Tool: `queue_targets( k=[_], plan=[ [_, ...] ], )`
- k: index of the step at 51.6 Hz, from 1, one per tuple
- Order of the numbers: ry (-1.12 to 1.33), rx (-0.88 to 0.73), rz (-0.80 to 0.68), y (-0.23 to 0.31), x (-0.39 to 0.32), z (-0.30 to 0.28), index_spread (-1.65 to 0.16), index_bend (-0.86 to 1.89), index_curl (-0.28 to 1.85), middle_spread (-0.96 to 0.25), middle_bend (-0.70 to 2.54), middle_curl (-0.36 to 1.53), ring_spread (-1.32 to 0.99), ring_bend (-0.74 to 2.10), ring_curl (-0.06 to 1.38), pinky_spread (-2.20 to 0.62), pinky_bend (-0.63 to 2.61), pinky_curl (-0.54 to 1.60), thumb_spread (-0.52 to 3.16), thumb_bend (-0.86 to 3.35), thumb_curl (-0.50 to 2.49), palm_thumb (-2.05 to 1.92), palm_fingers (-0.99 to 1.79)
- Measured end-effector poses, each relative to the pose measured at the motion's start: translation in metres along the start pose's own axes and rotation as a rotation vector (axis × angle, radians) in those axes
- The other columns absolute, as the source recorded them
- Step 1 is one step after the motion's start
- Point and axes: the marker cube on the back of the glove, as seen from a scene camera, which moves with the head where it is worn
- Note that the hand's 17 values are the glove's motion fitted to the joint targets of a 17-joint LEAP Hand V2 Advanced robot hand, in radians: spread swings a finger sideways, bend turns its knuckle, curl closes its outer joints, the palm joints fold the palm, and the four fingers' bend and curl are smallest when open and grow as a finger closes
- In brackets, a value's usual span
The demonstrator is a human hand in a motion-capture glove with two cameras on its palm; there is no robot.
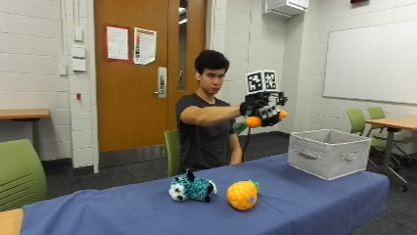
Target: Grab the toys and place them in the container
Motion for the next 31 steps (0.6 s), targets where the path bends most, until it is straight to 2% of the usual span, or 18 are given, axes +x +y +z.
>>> queue_targets(
  k=[2, 6, 10, 18, 24, 28, 31],
  plan=[
    [-0.010, 0.013, -0.053, -0.009, -0.025, -0.012, -0.29, 0.67, 0.81, -0.32, 1.08, 0.68, -0.36, 1.25, 0.54, -0.49, 0.75, 0.42, 0.94, 0.09, 0.72, 0.58, 1.30],
    [-0.078, 0.026, -0.284, -0.013, -0.085, -0.034, -0.28, 0.68, 0.82, -0.31, 1.10, 0.68, -0.36, 1.27, 0.54, -0.48, 0.76, 0.43, 0.93, 0.08, 0.75, 0.59, 1.28],
    [-0.058, 0.039, -0.234, -0.034, -0.151, -0.045, -0.28, 0.69, 0.84, -0.31, 1.11, 0.69, -0.36, 1.28, 0.54, -0.48, 0.77, 0.43, 0.93, 0.08, 0.77, 0.59, 1.27],
    [-0.176, 0.036, -0.501, -0.046, -0.249, -0.057, -0.27, 0.69, 0.86, -0.30, 1.13, 0.69, -0.35, 1.30, 0.54, -0.48, 0.78, 0.43, 0.92, 0.06, 0.81, 0.59, 1.26],
    [-0.079, 0.043, -0.453, -0.060, -0.297, -0.050, -0.27, 0.68, 0.87, -0.30, 1.14, 0.69, -0.35, 1.30, 0.53, -0.48, 0.78, 0.43, 0.92, 0.05, 0.84, 0.59, 1.25],
    [-0.100, 0.020, -0.410, -0.065, -0.347, -0.045, -0.27, 0.68, 0.88, -0.30, 1.14, 0.68, -0.35, 1.31, 0.53, -0.48, 0.79, 0.43, 0.92, 0.05, 0.86, 0.59, 1.25],
    [-0.097, 0.013, -0.436, -0.078, -0.339, -0.035, -0.27, 0.67, 0.88, -0.30, 1.14, 0.68, -0.35, 1.31, 0.52, -0.48, 0.79, 0.43, 0.93, 0.04, 0.87, 0.59, 1.24]
  ],
)
